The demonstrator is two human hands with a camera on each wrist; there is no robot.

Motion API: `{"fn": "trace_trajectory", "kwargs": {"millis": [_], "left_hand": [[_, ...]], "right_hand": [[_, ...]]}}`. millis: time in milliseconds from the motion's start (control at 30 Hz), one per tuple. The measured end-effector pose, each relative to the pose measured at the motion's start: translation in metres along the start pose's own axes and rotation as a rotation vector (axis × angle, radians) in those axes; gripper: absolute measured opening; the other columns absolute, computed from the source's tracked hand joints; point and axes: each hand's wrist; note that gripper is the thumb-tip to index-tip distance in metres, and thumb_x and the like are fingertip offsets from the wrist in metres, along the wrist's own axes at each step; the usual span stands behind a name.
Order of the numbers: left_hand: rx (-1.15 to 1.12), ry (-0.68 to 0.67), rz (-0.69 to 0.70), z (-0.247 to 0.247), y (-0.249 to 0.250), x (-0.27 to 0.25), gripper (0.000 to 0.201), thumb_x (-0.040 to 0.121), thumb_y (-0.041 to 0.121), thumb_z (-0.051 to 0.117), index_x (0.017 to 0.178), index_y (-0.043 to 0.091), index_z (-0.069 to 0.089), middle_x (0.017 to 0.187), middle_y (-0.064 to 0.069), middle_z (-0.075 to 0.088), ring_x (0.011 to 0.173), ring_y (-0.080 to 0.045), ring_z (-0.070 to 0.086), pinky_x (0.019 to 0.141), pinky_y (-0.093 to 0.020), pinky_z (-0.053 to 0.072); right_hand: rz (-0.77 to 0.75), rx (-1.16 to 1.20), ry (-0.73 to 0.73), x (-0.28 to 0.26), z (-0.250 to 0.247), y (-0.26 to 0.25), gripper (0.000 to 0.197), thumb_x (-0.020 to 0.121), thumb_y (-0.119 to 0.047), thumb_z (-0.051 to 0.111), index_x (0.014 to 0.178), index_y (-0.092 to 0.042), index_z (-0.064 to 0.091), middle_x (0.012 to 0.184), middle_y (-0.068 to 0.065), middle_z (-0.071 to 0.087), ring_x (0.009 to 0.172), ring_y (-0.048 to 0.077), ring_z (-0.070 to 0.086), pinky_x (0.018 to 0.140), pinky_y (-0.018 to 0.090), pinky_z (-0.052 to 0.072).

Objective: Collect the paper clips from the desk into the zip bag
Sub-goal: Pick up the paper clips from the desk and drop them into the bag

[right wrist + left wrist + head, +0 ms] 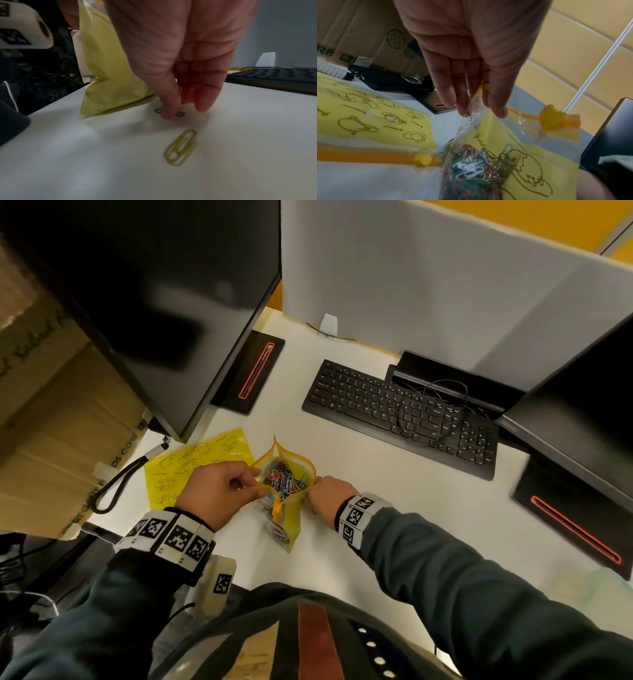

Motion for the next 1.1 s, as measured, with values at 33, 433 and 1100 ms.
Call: {"fn": "trace_trajectory", "kwargs": {"millis": [33,433,1100], "left_hand": [[0.001,0.001,-0.002,0.000,0.000,0.000,0.016,0.067,0.012,0.078,0.064,0.007,0.064,0.092,0.000,0.069,0.087,-0.012,0.065,0.079,-0.026,0.050],[-0.029,0.009,-0.018,0.003,-0.001,0.001,0.015,0.068,0.009,0.077,0.066,0.005,0.064,0.093,0.000,0.068,0.084,-0.007,0.063,0.074,-0.013,0.044],[0.001,-0.017,0.002,0.015,0.006,-0.003,0.015,0.069,0.008,0.076,0.070,0.000,0.063,0.094,0.003,0.066,0.080,0.004,0.058,0.068,-0.010,0.040]], "right_hand": [[0.001,-0.009,-0.023,0.001,-0.002,-0.001,0.033,0.096,-0.008,0.035,0.126,0.003,0.045,0.128,0.020,0.050,0.114,0.037,0.052,0.090,0.040,0.045],[0.050,0.247,0.083,-0.012,0.004,0.014,0.014,0.082,-0.010,0.056,0.094,-0.005,0.061,0.094,0.014,0.065,0.090,0.031,0.060,0.072,0.029,0.046],[0.306,0.332,0.174,-0.040,0.029,-0.002,0.023,0.087,0.002,0.043,0.106,-0.001,0.056,0.113,0.018,0.058,0.104,0.035,0.057,0.082,0.036,0.046]]}}
Point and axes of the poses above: each hand's wrist, its own x-axis towards the middle knuckle, its own z-axis out of the palm, y = z × x
